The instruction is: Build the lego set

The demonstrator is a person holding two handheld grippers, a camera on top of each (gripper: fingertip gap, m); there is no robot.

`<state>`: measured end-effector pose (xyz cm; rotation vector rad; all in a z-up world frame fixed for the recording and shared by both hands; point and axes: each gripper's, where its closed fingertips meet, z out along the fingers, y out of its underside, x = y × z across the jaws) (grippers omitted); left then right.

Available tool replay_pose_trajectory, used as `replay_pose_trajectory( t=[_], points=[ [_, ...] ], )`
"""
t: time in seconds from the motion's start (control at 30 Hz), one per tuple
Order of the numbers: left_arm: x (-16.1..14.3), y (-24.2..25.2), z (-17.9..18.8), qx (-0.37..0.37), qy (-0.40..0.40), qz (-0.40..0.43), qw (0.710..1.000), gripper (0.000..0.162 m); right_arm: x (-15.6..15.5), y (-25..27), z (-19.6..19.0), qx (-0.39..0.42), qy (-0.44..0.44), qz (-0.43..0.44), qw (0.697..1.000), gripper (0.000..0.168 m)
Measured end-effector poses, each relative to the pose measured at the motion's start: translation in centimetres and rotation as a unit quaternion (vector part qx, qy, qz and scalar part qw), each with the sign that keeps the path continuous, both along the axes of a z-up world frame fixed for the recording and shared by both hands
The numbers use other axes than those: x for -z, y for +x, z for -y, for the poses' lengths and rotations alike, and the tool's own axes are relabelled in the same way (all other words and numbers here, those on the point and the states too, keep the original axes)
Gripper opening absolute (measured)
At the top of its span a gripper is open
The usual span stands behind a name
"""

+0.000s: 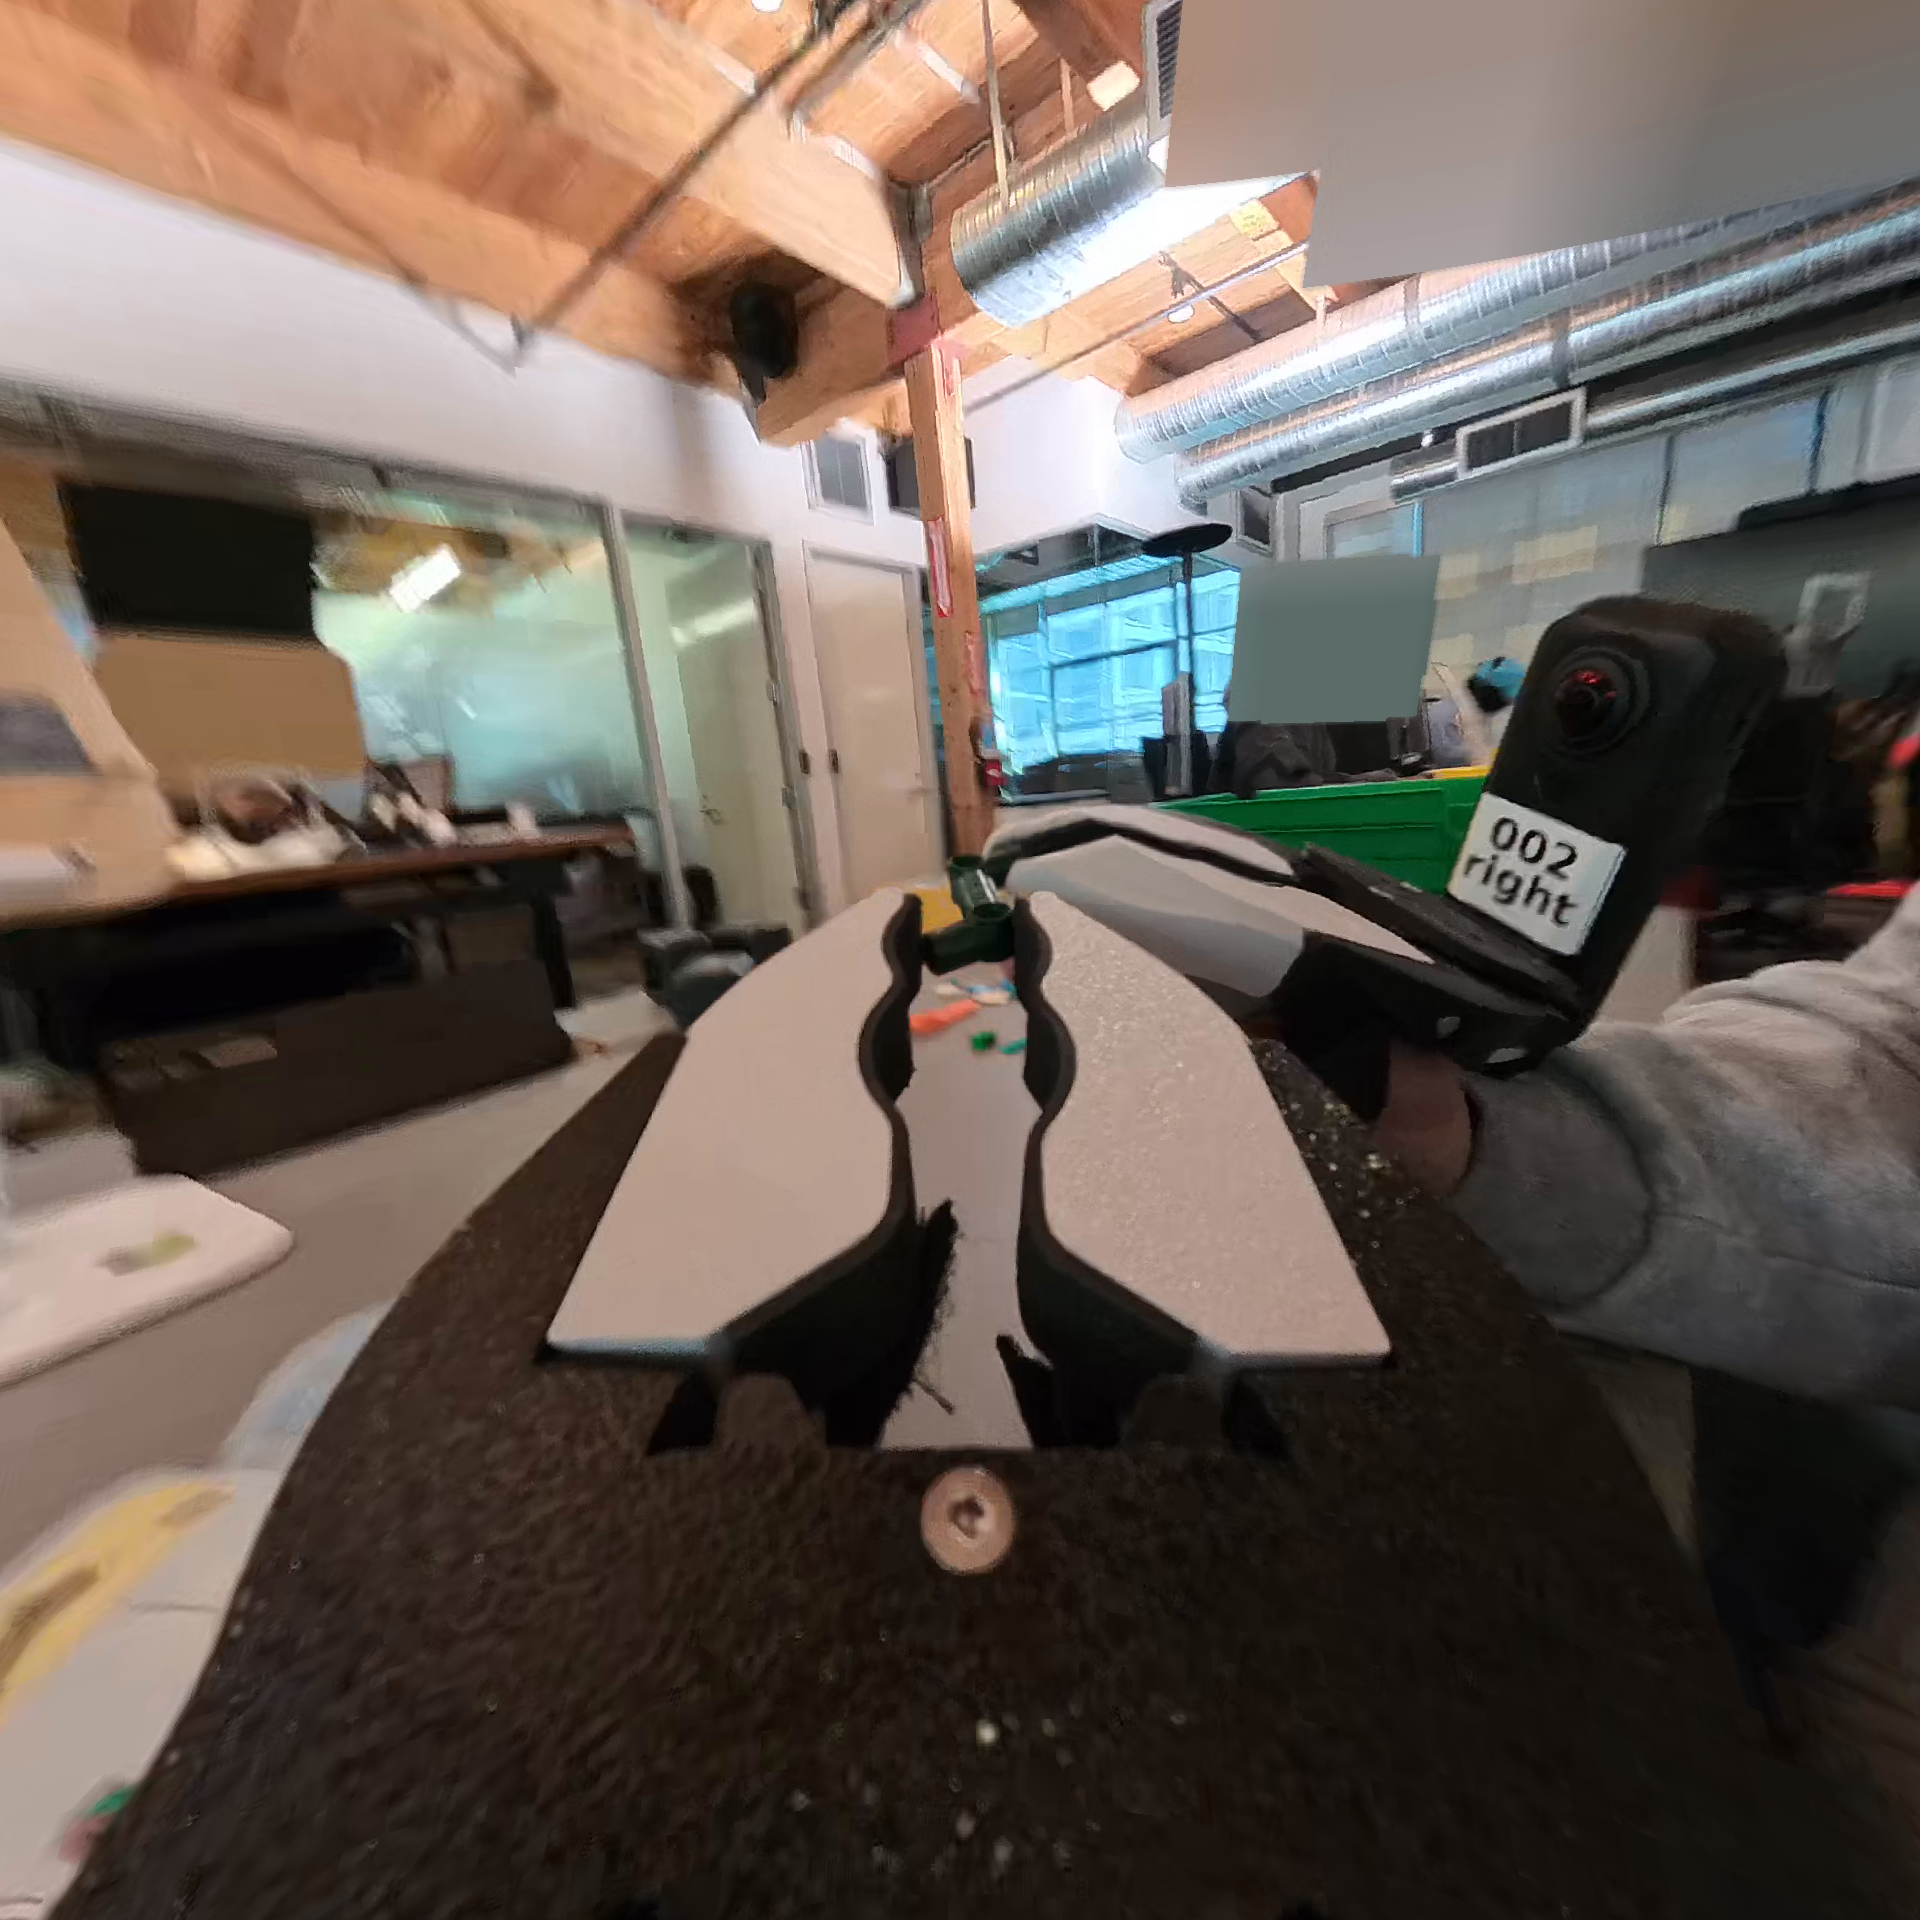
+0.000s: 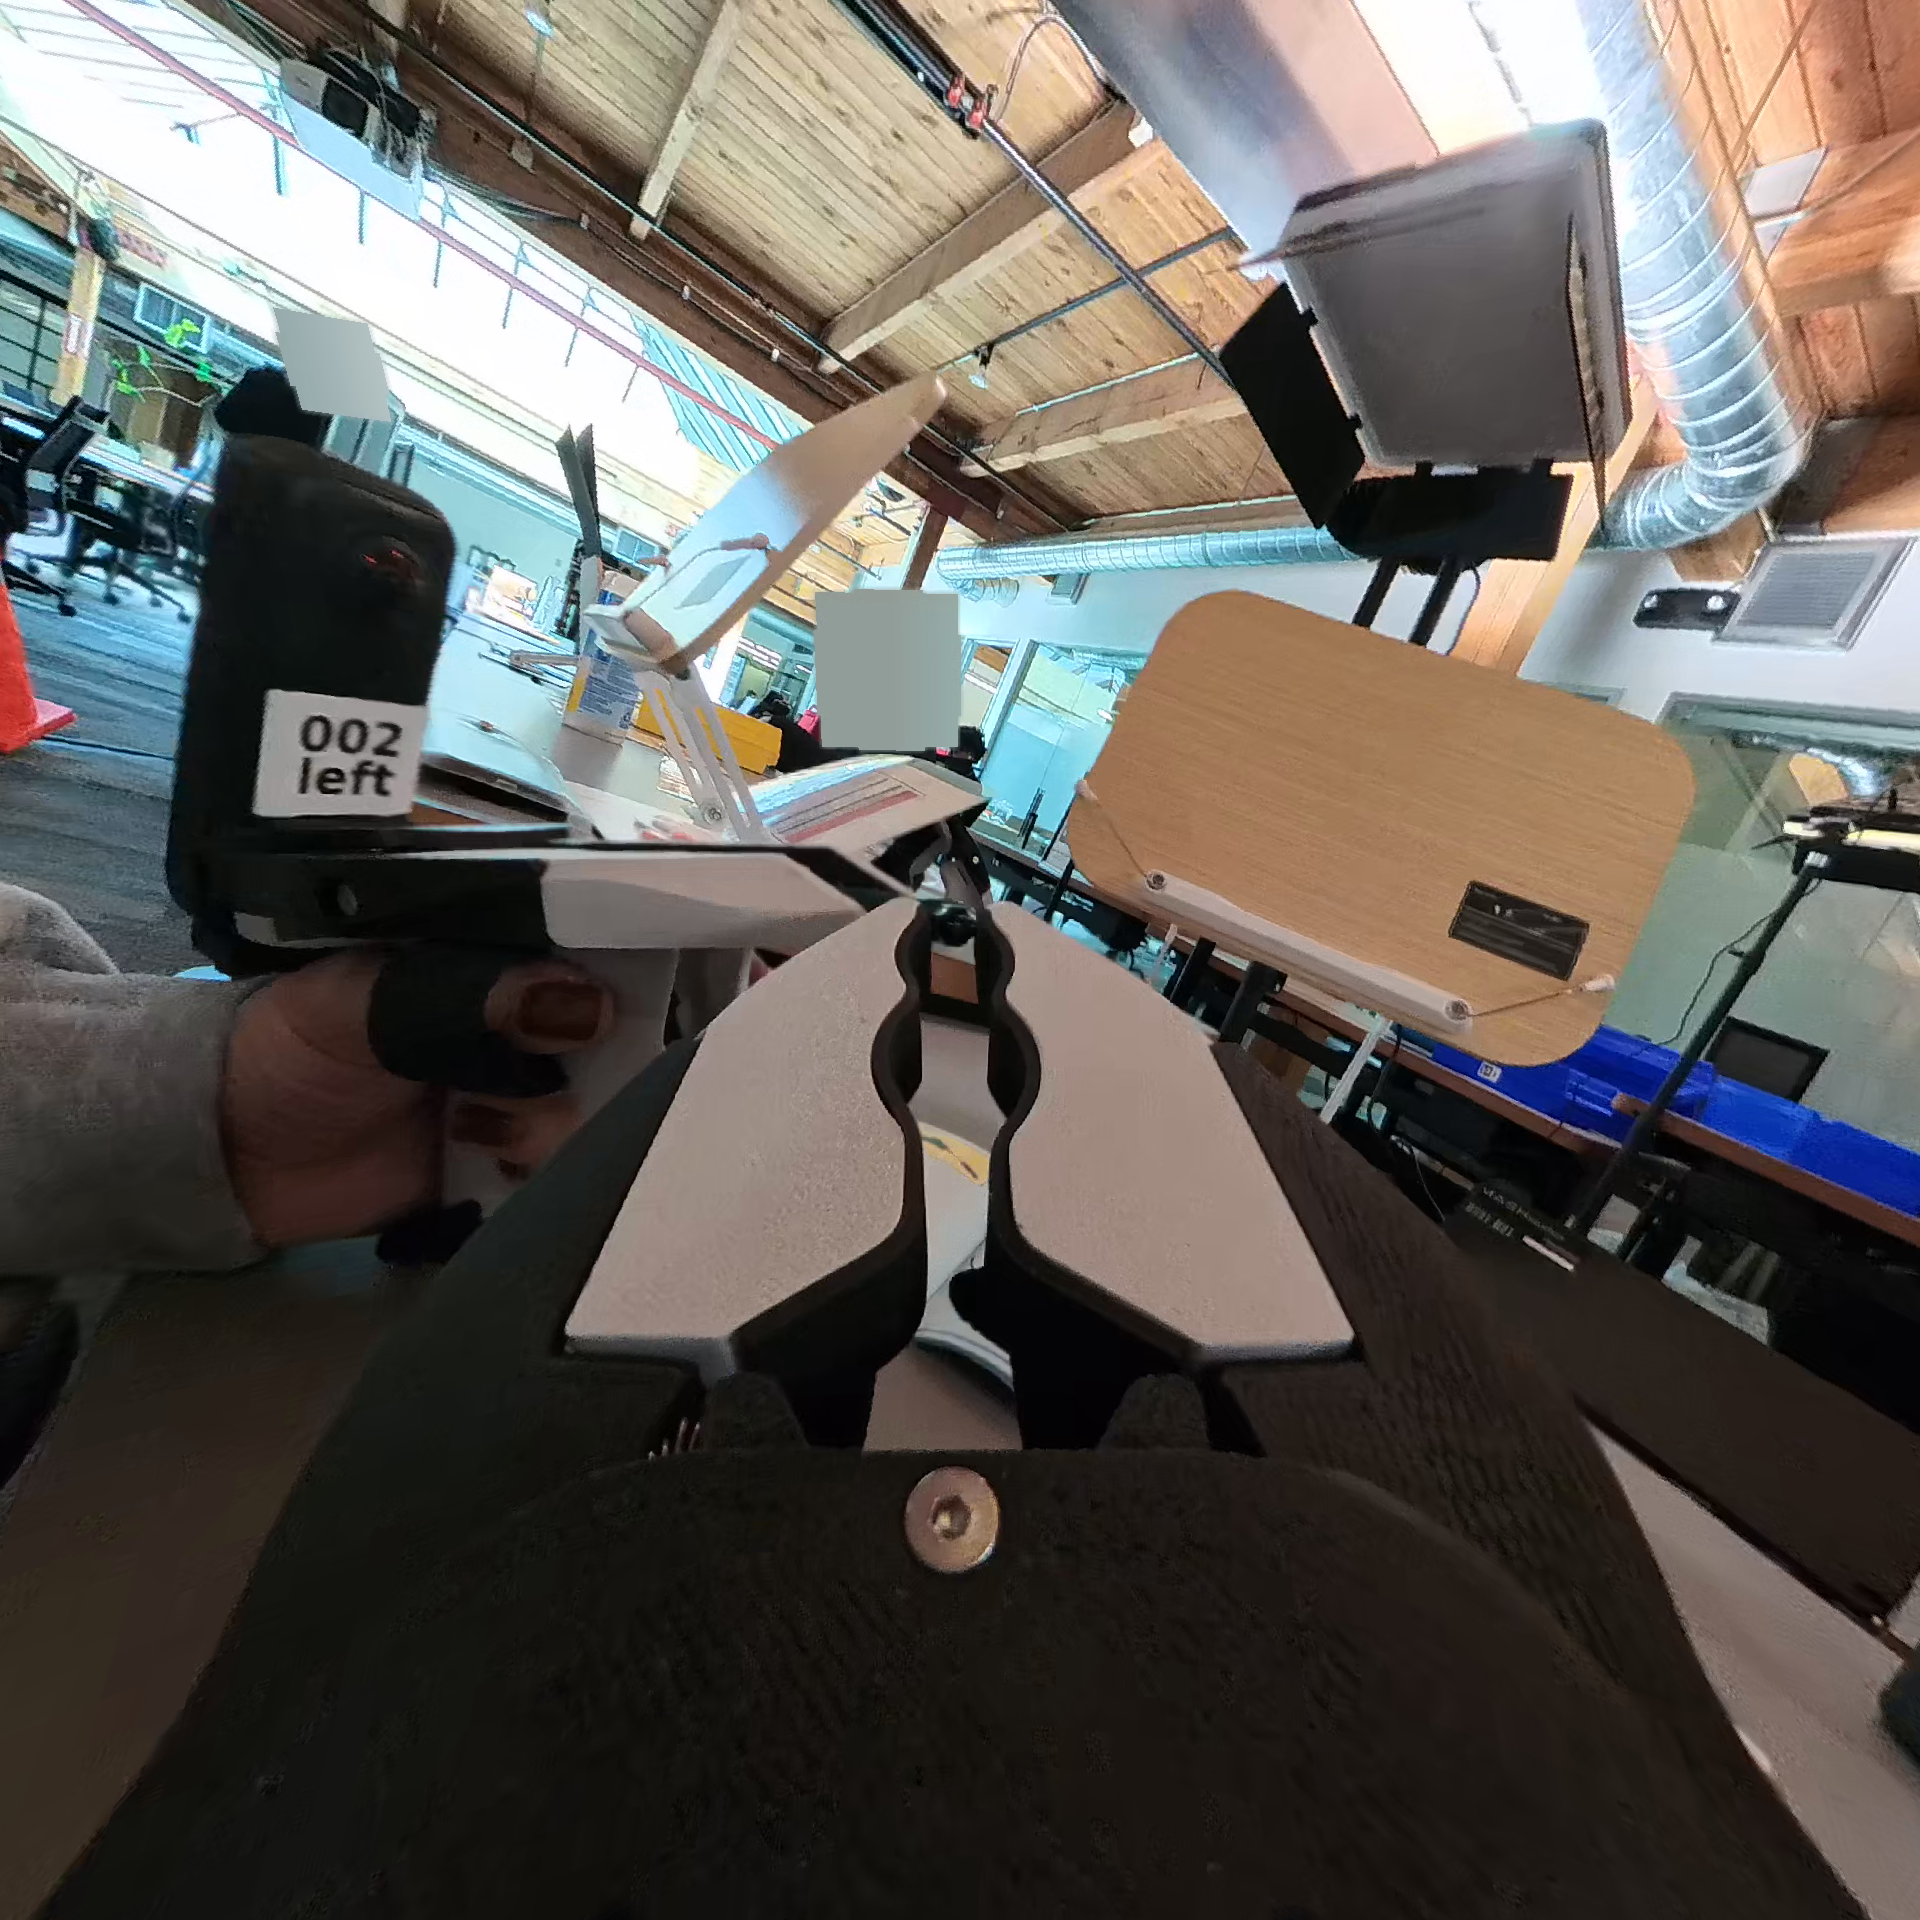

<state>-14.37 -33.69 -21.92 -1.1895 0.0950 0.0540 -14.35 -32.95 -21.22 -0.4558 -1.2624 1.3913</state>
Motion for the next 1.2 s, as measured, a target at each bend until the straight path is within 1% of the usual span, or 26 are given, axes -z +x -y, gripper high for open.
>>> replay_pose_trajectory(
  t=[0.07,0.13,0.17,0.3,0.43,0.6,0.73,0.8,0.83,0.9,0.93,0.97,1.07,1.13,1.2],
  points=[
    [-0.9,0.6,0.6,-0.052,0.027,-0.078,0.995,0.016,-0.3,0.4,0.4,-0.003,0.013,-0.014,1.0,0.007],
    [-1.0,0.9,0.7,-0.083,0.028,-0.12,0.989,0.017,-0.5,0.9,0.6,0.0,0.024,-0.028,0.999,0.007],
    [-1.0,1.0,0.7,-0.084,0.03,-0.122,0.988,0.017,-0.6,1.0,0.6,-0.001,0.028,-0.033,0.999,0.007],
    [-1.3,0.8,0.9,-0.064,0.046,-0.089,0.993,0.017,-0.5,1.2,0.9,-0.001,0.039,-0.036,0.999,0.006],
    [-1.4,0.4,1.1,-0.085,0.05,-0.094,0.991,0.021,-0.1,0.9,1.0,0.006,0.049,-0.031,0.998,0.006],
    [-1.2,-0.5,1.5,-0.136,0.035,-0.129,0.982,0.025,0.5,-0.3,-0.2,0.041,0.051,-0.009,0.998,0.005],
    [-0.4,-0.3,1.0,-0.158,0.002,-0.183,0.97,0.03,0.5,-0.6,-1.3,0.064,0.039,0.006,0.997,0.005],
    [0.3,0.1,0.5,-0.173,-0.023,-0.234,0.956,0.034,0.2,-0.5,-1.8,0.082,0.034,0.013,0.996,0.005],
    [0.8,0.4,0.2,-0.191,-0.039,-0.279,0.94,0.036,0.2,-0.4,-2.0,0.089,0.03,0.024,0.995,0.005],
    [1.6,1.0,-0.3,-0.232,-0.068,-0.384,0.891,0.037,0.8,-0.2,-2.0,0.09,0.019,0.056,0.994,0.006],
    [2.1,1.1,-0.7,-0.242,-0.083,-0.414,0.873,0.038,1.2,-0.1,-2.0,0.092,0.013,0.073,0.993,0.005],
    [2.5,1.3,-1.1,-0.242,-0.092,-0.428,0.866,0.04,1.6,0.0,-2.1,0.094,0.009,0.089,0.992,0.005],
    [3.7,1.3,-1.8,-0.25,-0.12,-0.462,0.842,0.039,2.7,0.4,-2.3,0.104,0.003,0.122,0.987,0.006],
    [4.0,0.9,-1.9,-0.264,-0.129,-0.476,0.829,0.033,3.0,0.6,-2.6,0.108,-0.008,0.141,0.984,0.006],
    [4.2,0.9,-1.9,-0.265,-0.135,-0.487,0.821,0.026,3.0,0.7,-2.8,0.108,-0.022,0.156,0.982,0.006]
  ],
)
